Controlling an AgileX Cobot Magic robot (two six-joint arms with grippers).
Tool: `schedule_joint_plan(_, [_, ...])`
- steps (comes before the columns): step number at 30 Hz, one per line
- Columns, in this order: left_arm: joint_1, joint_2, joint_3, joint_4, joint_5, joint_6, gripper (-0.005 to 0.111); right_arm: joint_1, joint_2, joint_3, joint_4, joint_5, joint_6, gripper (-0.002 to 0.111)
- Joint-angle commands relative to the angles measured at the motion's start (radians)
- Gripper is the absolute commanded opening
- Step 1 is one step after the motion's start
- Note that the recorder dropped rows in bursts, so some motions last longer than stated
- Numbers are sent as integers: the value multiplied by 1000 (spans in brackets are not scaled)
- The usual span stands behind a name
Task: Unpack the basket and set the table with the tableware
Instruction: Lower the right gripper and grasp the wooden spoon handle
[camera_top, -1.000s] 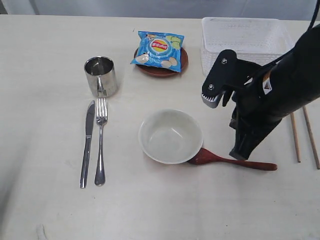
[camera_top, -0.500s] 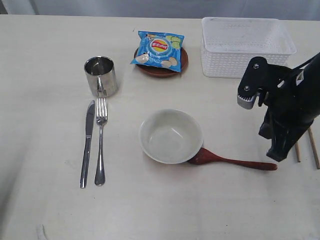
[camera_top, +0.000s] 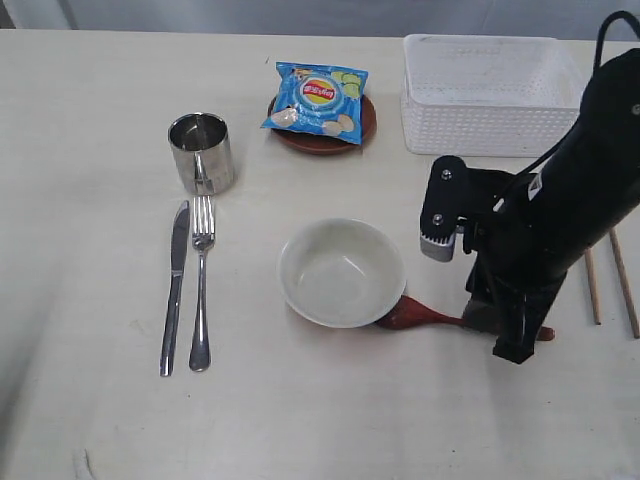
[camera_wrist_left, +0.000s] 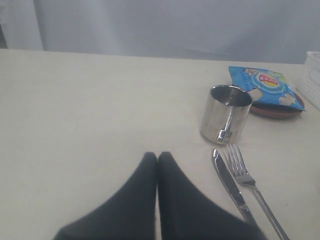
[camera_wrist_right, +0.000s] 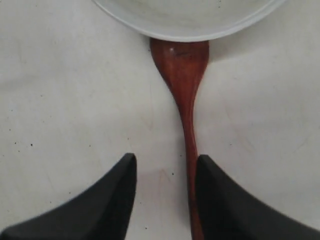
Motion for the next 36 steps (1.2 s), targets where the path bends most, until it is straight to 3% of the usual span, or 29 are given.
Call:
schedule_joint_plan(1, [-5,-4,4,1,-2,3,0,10,40,1,-10,-37,-10,45])
schedule_joint_plan(27, [-5,-4,4,1,-2,3,0,10,274,-4,-15,-193,-31,42])
schedule_joint_plan(30, [-5,-4,4,1,-2,3,0,10,276,-4,-15,-196,-33,27])
schedule_joint_plan(33, [-5,-4,4,1,-2,3,0,10,276,-4,-22,-191,-33,2])
schedule_joint_plan(36, [-5,-4,4,1,-2,3,0,10,263,-5,-75,-158,-33,-1])
